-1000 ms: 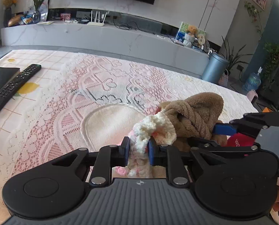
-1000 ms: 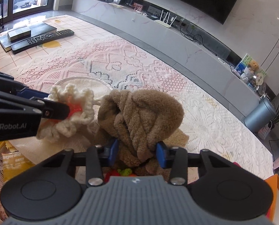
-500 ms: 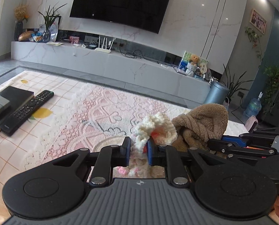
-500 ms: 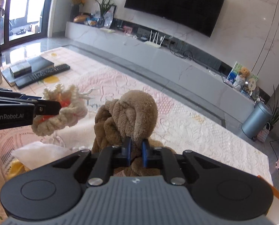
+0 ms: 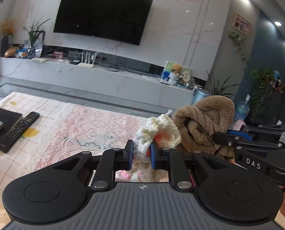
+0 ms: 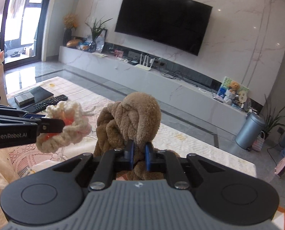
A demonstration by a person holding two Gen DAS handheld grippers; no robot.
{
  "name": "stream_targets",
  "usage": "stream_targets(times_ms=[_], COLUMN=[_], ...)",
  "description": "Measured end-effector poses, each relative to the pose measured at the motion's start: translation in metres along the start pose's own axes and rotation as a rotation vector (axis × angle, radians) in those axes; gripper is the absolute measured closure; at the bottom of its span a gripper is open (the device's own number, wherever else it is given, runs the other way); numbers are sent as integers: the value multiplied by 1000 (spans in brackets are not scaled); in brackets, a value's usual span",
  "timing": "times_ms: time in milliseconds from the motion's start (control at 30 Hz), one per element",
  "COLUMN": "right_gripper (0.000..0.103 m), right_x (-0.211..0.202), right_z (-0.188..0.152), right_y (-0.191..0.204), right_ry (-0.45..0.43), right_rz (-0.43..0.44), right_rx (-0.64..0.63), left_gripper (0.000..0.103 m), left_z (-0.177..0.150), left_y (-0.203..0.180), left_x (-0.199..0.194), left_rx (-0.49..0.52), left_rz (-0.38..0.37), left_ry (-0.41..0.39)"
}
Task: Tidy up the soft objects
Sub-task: 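Carry the crochet item with the left tool while the right tool carries the towel to the box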
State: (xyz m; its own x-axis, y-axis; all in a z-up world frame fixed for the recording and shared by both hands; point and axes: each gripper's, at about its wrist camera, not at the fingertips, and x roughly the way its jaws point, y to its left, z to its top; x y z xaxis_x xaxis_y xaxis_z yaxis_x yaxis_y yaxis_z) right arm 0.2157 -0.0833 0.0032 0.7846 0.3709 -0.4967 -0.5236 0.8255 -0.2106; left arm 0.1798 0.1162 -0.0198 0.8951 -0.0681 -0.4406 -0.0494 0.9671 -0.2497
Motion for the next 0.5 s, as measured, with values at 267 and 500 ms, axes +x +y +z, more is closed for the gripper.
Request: stream_targets(times_ms=[267, 500], right_gripper=[93, 93], right_x=[-59, -94], right_z=[-24, -50], right_y=[-59, -106], right_ry=[-5, 14], right_rz=[-125, -217], right_rx=[58, 96], left_gripper=[84, 84], left_z=[1, 1], left_y=[-69, -127], left_x=[-1, 16], left_rx=[103, 193], left_rz=[-139, -253], left_ry=[-9, 24])
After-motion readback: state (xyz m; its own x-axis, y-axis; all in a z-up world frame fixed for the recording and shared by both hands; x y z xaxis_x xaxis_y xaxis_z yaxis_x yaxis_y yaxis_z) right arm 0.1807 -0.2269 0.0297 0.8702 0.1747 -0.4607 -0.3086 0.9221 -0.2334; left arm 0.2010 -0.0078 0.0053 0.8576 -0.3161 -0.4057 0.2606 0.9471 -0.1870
